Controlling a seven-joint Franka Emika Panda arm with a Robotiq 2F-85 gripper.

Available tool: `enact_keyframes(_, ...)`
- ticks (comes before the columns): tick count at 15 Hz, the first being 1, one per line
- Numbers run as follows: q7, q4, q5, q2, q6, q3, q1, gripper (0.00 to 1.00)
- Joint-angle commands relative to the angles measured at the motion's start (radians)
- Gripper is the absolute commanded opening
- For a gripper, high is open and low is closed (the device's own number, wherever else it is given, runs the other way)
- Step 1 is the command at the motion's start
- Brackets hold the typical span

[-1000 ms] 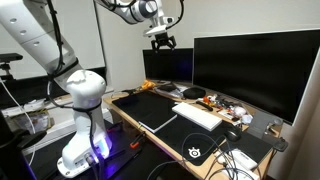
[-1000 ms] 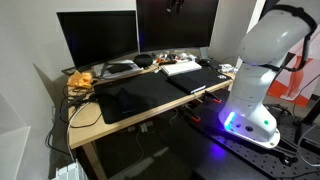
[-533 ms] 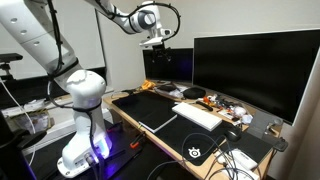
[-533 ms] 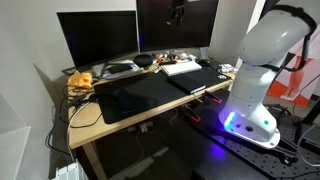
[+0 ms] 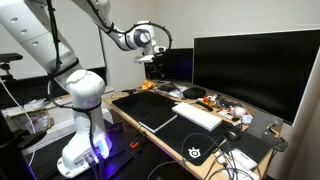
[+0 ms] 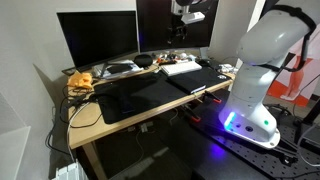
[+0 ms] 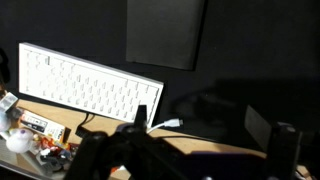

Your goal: Move the black book slightly to the left, and place the navy blue object, which is on the left on top of it

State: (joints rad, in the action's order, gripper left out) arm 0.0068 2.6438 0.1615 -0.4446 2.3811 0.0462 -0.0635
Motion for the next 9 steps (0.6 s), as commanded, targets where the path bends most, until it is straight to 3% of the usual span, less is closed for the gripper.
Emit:
enact_keyframes(1, 0.16, 0.098, 0.1, -0.004, 0.07, -0.081, -0.064, 1.0)
enact_keyframes(3, 0.216, 0.119, 0.162, 0.01, 0.064, -0.113, -0.084, 1.0)
enact_keyframes(4, 0.162, 0.091, 0.114, 0.003, 0.031, -0.081, -0.055, 1.0)
enact_keyframes(9, 0.194, 0.11, 0.14, 0.01, 0.038, -0.099, -0.066, 1.0)
